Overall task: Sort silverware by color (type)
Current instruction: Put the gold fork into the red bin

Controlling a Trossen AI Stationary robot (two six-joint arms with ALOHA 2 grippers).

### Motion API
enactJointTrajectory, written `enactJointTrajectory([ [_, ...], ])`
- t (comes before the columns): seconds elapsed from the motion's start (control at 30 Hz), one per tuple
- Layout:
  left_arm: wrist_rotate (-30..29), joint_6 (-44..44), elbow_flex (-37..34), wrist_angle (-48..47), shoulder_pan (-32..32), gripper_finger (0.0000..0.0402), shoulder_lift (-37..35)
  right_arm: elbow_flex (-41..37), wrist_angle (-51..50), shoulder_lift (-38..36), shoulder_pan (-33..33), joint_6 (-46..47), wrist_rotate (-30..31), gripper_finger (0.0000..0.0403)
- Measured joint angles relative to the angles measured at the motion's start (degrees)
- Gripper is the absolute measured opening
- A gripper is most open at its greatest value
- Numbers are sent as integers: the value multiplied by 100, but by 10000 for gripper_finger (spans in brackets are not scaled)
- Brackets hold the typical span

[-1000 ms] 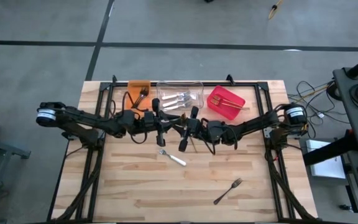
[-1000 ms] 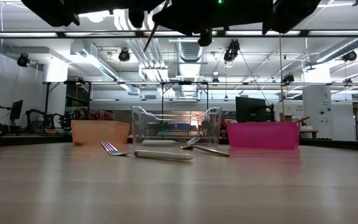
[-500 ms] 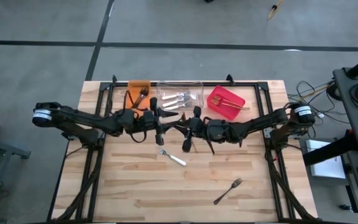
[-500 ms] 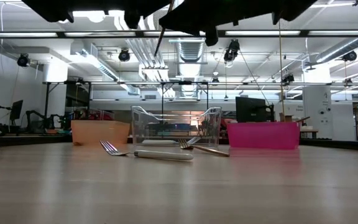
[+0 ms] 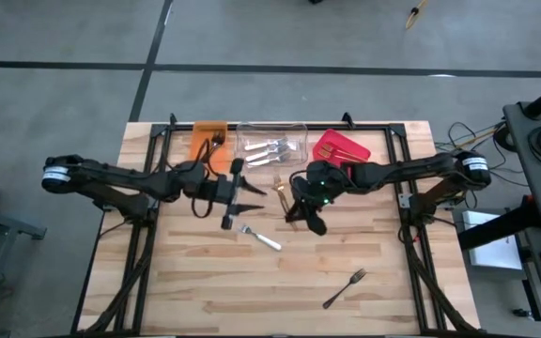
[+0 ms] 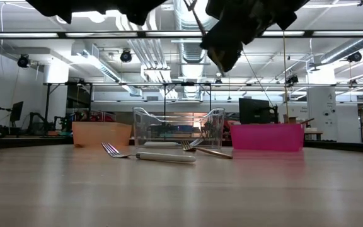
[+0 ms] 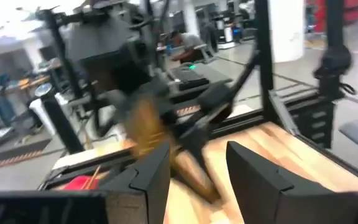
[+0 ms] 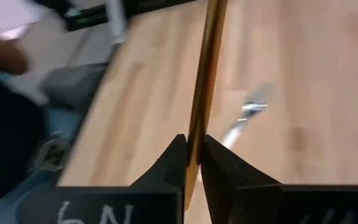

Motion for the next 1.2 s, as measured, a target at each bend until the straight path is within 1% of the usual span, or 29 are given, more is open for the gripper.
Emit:
enactJointTrajectory([
  [0.07, -41, -102, 29, -97, 93, 139, 0, -4, -11, 22, -18, -55, -441, 18],
  [0.13, -49, -176, 29, -204, 164, 139, 1, -4, 7, 48, -10, -119, -593, 18],
  [0.23, 211, -454, 28, -188, 251, 139, 72, -9, 33, 55, 1, -163, -597, 18],
  [0.4, 693, -1040, 29, 469, 292, 140, 411, -9, 353, 55, 23, -277, -631, 18],
  [0.63, 769, -1556, 29, 1783, 304, 140, 1108, -9, 437, 57, 23, -352, -741, 18],
  [0.7, 928, -1605, 76, 2070, 303, 140, 1282, -9, 437, 57, 25, -352, -764, 18],
  [0.77, 1053, -1676, 195, 2180, 299, 140, 1458, -9, 435, 57, 25, -365, -801, 18],
  [0.9, 1085, -1729, 494, 2148, 301, 140, 1721, -9, 433, 57, 25, -369, -803, 18],
  [1.0, 1340, -1705, 685, 2150, 310, 139, 1838, -11, 427, 57, 33, -369, -803, 18],
  [1.1, 1420, -1656, 752, 2159, 301, 128, 1836, -15, 424, 57, 50, -378, -803, 18],
  [1.2, 1422, -1595, 741, 2150, 305, 90, 1791, -15, 424, 57, 73, -436, -801, 18],
])
